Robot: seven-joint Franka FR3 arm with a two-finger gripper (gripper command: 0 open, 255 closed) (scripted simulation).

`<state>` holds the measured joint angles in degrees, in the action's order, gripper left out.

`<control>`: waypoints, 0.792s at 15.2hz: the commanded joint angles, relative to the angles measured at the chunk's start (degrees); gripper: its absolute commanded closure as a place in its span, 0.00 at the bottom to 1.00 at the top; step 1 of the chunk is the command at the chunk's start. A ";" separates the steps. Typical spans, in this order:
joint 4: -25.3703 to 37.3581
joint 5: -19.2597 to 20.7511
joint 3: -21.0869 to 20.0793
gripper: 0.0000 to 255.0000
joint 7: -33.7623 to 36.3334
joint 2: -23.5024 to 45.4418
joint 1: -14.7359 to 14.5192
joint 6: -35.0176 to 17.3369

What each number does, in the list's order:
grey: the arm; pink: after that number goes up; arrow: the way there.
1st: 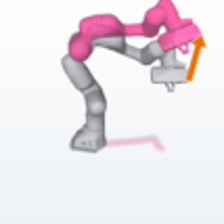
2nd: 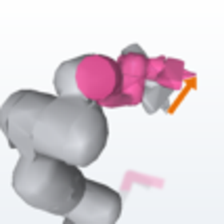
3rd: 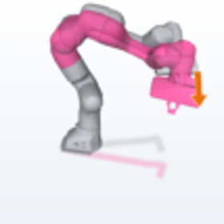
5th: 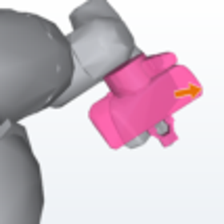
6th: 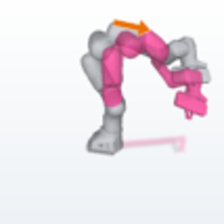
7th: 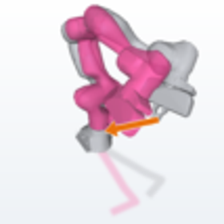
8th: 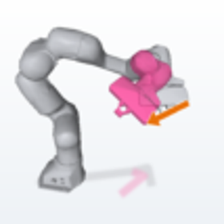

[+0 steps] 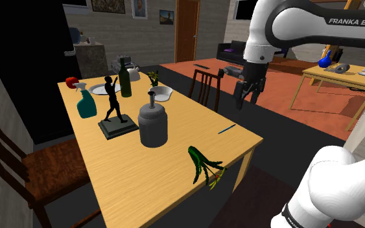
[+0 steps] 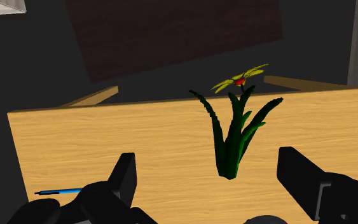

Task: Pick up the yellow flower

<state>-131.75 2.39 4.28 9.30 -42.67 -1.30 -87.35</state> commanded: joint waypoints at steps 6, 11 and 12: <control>-8.63 -1.61 -0.19 0.00 -0.86 0.80 -1.57 -9.86; -15.67 -3.45 -0.46 0.00 -2.00 3.81 -3.49 -20.37; -16.87 -3.87 -0.52 0.00 -2.28 4.71 -3.93 -22.56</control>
<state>-147.55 -1.11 3.68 7.46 -39.21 -4.84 -107.36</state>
